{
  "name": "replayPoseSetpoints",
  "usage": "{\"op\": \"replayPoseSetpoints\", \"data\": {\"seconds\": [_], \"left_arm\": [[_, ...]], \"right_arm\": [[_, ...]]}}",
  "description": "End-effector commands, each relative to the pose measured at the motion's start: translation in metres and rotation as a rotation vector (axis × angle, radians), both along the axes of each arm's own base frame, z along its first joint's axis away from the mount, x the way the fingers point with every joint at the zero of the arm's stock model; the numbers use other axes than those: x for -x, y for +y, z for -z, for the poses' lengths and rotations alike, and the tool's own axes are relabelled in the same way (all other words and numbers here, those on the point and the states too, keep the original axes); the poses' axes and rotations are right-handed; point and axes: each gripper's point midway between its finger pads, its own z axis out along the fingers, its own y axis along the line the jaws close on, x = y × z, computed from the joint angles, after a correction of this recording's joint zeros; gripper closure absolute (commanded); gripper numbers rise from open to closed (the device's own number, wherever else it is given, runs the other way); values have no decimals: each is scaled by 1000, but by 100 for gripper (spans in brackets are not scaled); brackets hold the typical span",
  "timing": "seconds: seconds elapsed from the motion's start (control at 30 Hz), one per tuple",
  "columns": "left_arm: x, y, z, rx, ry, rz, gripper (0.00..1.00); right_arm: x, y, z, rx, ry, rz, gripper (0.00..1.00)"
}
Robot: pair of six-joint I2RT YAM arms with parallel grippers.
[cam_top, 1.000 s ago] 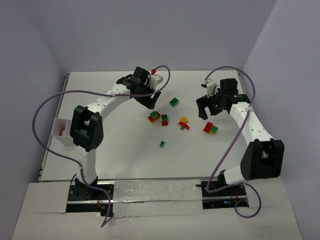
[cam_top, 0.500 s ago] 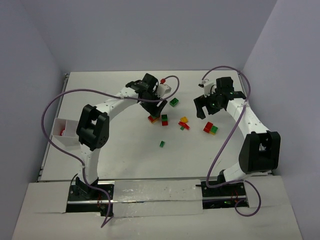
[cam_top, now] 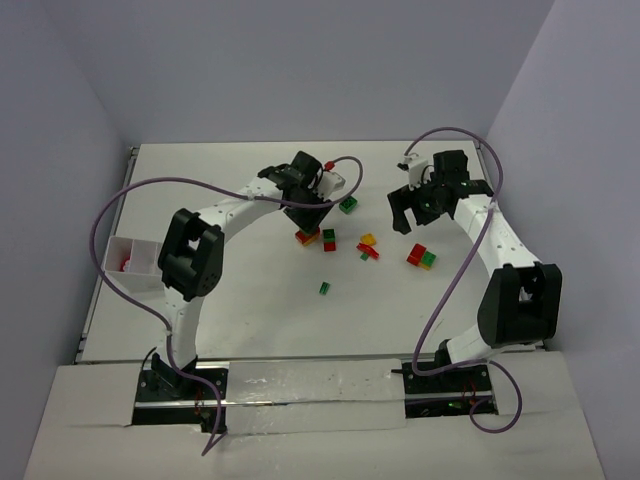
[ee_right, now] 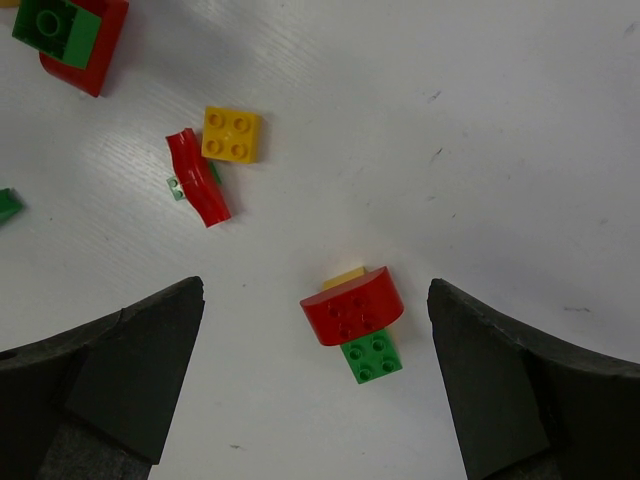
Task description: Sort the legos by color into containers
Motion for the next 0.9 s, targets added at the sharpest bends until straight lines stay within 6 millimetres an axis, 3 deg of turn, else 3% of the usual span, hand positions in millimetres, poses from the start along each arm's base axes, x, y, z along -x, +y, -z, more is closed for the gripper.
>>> {"op": "replayPoseSetpoints", "data": {"seconds": [0.0,0.57,0.7,0.87], "left_arm": [[-7,7,10,-51,-17,-38,41],[-17,3,-2,-43,-58,-28,35],[-9,-1,-5,-14,-26,-5,22],[-5,-6,-5,7,0,-9,13]], "right_arm": [[-15,7,-21,-33,-53,0,0],[-21,7,-22,-27,-54,4,0],[-22,7,-22,-29,-51,6,0],[-24,7,-25,-33,-56,13,0]]}}
